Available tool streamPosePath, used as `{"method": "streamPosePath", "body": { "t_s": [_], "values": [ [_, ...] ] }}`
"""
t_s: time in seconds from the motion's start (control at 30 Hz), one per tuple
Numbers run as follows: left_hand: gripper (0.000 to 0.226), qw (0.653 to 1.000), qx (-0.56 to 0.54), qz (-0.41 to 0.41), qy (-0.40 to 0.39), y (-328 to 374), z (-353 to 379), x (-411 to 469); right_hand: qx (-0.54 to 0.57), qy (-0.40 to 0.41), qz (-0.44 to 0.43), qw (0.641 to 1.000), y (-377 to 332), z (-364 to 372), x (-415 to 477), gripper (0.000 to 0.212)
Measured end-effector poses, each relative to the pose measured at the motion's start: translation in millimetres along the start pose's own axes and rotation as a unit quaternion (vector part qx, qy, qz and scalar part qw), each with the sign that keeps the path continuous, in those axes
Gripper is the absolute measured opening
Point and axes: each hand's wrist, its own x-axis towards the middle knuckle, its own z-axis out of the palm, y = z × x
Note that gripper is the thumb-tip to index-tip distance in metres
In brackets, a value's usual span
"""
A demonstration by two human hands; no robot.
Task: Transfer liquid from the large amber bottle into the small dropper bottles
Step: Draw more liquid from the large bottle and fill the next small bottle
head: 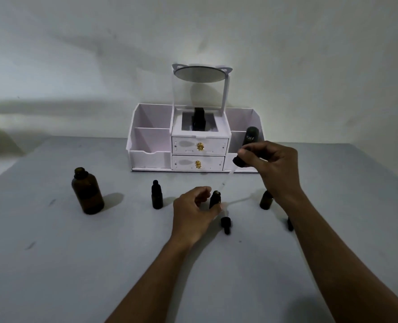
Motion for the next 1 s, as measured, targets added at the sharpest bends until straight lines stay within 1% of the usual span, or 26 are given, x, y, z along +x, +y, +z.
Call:
{"method": "streamPosePath", "body": {
  "t_s": [0.33, 0.6, 1.0],
  "values": [
    [0.040, 1.000, 0.012, 0.020, -0.003, -3, 0, 1, -0.042, -0.015, -0.009, 0.999, 6, 9, -5, 0.010],
    [0.038, 1.000, 0.010, 0.014, -0.010, -4, 0, 3, -0.077, -0.001, -0.011, 0.997, 8, 11, -3, 0.008],
    [0.038, 1.000, 0.010, 0.010, -0.007, -5, 0, 5, -0.082, -0.012, -0.022, 0.996, 4, 17, -2, 0.009]
  ]
}}
